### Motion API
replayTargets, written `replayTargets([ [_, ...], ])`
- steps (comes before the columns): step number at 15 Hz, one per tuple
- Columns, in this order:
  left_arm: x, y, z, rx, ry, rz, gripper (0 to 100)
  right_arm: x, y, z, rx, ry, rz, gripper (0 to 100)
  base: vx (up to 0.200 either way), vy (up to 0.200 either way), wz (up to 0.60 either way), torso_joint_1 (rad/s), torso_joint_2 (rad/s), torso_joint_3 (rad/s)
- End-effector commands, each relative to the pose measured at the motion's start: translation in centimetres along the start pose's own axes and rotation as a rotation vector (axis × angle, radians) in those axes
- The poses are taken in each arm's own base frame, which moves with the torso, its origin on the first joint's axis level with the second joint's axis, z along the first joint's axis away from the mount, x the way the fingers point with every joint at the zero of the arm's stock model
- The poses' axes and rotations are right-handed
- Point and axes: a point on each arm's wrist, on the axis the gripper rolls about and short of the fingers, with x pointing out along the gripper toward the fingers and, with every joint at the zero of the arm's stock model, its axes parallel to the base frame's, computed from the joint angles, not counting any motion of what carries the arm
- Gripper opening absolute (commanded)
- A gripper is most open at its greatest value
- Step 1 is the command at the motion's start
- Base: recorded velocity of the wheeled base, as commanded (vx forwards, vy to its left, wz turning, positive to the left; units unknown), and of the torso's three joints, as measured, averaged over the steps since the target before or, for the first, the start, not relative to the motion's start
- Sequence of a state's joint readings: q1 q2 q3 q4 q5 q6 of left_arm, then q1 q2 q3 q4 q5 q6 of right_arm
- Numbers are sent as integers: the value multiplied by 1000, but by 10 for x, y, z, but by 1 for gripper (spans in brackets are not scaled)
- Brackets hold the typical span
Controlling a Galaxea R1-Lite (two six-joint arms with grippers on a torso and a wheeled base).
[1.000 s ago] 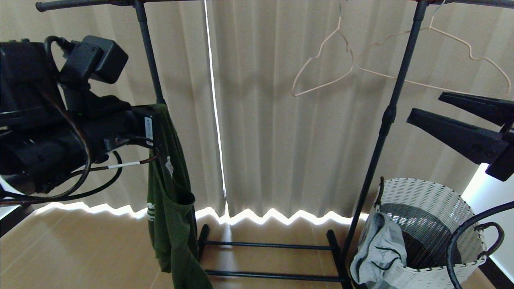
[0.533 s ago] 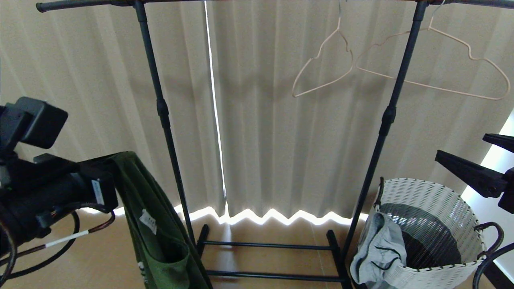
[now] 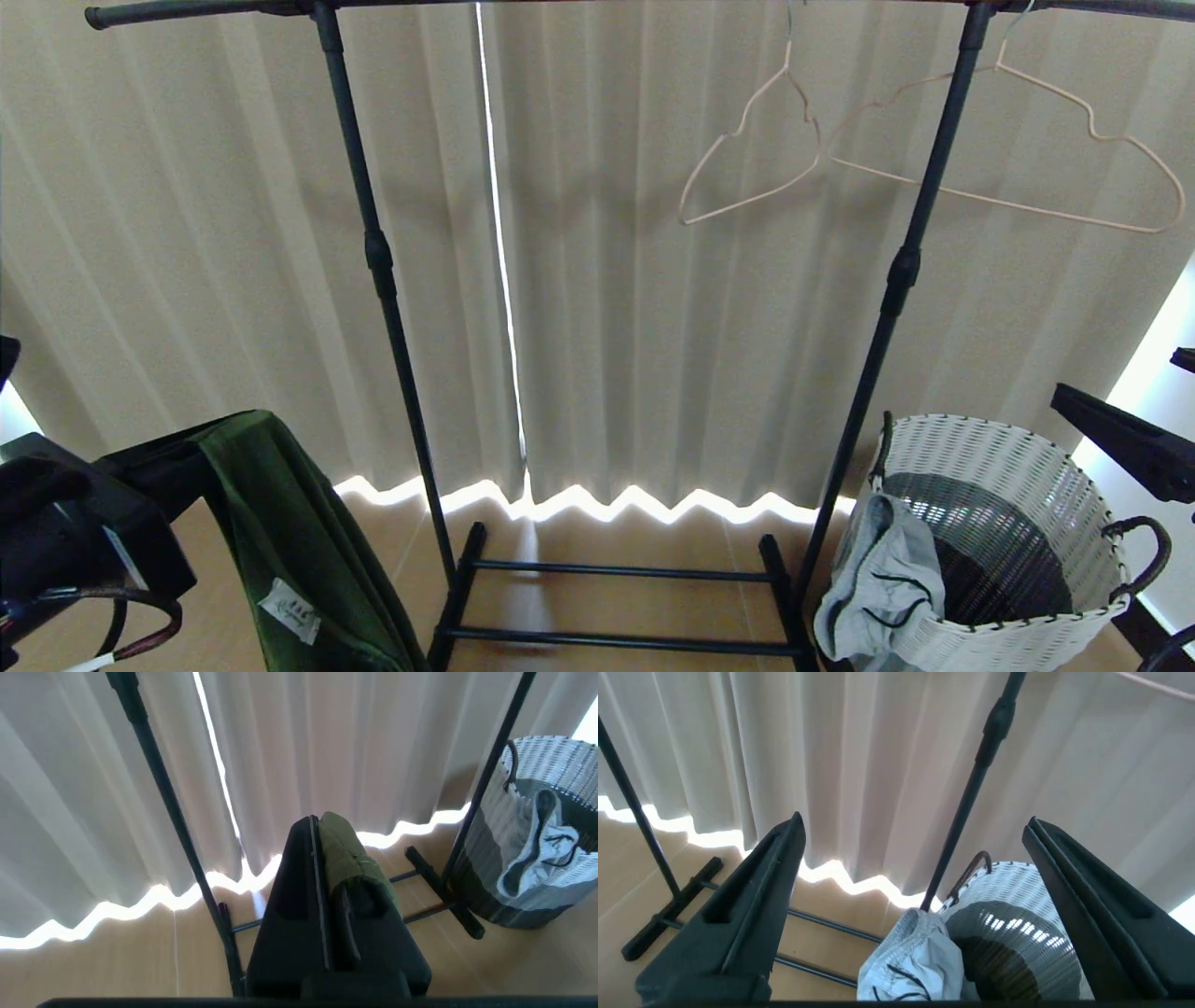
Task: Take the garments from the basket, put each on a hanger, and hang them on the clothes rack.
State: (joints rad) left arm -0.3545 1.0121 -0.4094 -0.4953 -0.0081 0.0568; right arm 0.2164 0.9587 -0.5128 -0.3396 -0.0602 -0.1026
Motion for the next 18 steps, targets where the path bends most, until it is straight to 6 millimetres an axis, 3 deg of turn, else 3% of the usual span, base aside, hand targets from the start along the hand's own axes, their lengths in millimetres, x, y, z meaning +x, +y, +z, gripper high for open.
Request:
replayTargets([
  [1,-4,0,1,0,-15,1,0,-2,0,-2,3,0,-1,100,0,0,0,0,0,0],
  [6,-9,8,0,-6,-24,66,0,-12,-2,-14,0,8,-17,100,0,0,0,0,0,0],
  [18,-16,7,-9,24,-13,61,0,-13,-3,-34,-43,74,-36,100,0,0,0,0,0,0],
])
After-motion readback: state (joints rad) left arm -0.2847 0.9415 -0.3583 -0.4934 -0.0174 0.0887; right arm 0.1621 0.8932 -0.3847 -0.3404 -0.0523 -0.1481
